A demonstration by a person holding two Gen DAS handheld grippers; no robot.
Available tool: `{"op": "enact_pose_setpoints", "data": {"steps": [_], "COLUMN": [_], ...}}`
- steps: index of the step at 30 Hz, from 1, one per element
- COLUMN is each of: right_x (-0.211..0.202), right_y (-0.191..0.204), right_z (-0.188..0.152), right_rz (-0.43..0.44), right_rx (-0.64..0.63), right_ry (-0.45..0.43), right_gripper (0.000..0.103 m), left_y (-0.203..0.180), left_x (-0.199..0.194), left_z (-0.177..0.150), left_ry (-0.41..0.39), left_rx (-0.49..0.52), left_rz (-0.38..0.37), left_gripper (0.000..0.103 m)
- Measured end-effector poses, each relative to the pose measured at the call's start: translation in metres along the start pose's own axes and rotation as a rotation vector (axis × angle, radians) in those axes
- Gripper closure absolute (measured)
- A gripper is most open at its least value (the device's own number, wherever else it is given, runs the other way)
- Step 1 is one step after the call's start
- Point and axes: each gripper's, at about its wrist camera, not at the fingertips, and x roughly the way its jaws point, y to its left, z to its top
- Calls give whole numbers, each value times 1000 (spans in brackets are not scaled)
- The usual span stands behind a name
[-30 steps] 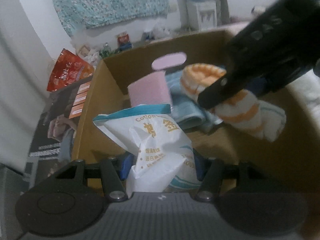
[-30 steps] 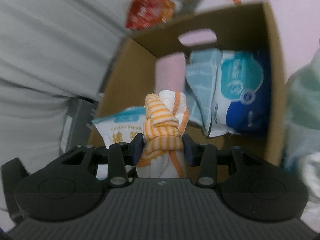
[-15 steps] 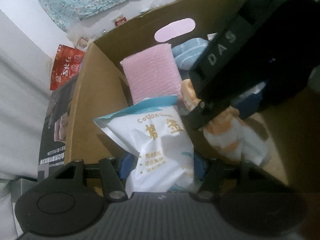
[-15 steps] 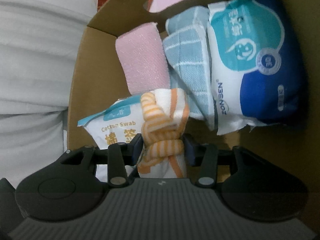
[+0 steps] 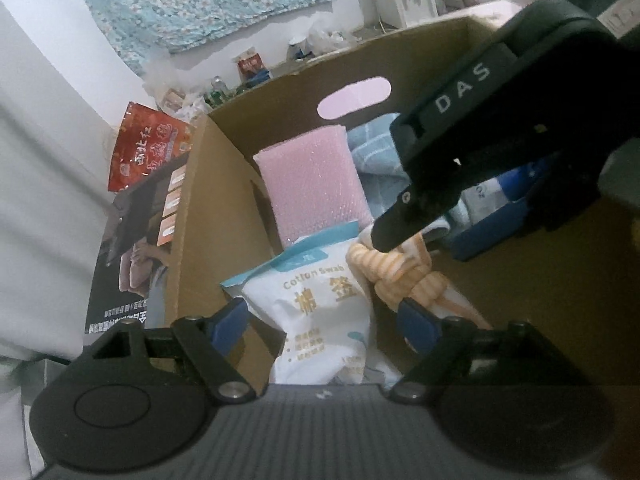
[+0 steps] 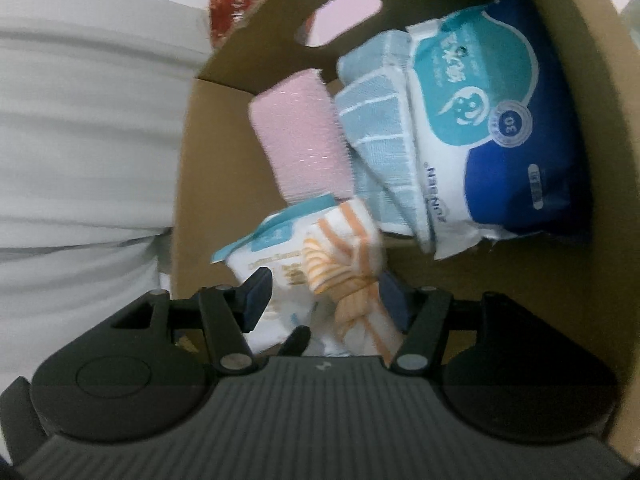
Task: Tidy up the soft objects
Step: 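Lower both items into the box and open both grippers, then withdraw both grippers from the box toward the pink plush doll on the bed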
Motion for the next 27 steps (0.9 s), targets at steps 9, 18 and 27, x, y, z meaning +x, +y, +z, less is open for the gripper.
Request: {"op": "enact_pose_setpoints", "data": {"steps": [9,18,27], "right_x": [-48,-156,-298], "right_y": [18,-8,-97], "right_z": [-12,-47,-66], "right_rz": [193,321,198], "right_rx": [-81,-205,-268], "right_ry": [-60,-194,-452], "right_gripper": [38,34,27], "left_y": [7,-25,-109], "left_x": [-55,-129,-165], "left_z": [-2,4,42], "left_ry": [-52,-162,-274], "left_rx": [-122,-122,23], "left_rz": [-73,-141,-239], "left_gripper": [16,14,10]}}
